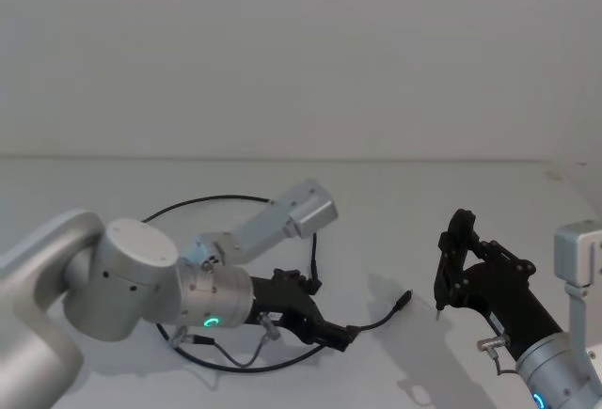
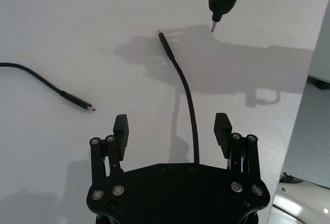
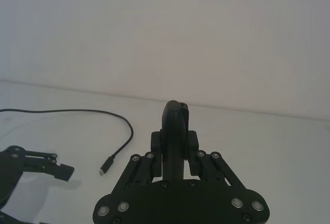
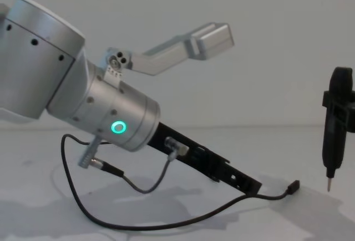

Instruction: Pick up the data cable with the one hand.

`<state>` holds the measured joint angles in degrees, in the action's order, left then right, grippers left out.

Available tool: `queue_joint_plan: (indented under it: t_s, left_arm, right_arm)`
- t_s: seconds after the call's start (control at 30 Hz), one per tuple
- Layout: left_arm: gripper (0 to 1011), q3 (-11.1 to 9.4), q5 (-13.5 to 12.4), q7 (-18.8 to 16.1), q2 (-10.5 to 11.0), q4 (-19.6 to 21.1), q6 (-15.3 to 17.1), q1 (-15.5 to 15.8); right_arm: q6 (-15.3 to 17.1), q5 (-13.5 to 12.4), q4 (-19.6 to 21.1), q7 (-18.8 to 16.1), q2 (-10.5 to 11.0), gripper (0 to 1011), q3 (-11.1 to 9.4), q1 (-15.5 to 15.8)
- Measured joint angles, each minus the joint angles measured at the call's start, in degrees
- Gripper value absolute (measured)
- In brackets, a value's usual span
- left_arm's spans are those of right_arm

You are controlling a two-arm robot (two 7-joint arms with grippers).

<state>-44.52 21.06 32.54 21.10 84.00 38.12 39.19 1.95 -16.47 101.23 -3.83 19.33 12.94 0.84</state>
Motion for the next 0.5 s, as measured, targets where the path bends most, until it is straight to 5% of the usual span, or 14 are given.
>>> queue_joint_plan:
  t_s: [0.33, 0.5]
  left_arm:
    - [997, -2.0, -1.5, 0.1, -1.9, -2.1, 0.2, 1.3]
    - [897, -2.6, -2.0, 0.2, -2.4, -2.7, 0.2, 1.6]
  right_arm:
    - [0.0, 0.0, 0.0, 0.0, 0.0, 279, 0.0, 0.0]
    - [0.0, 0.0, 0.0, 0.0, 0.0, 279, 0.0, 0.0]
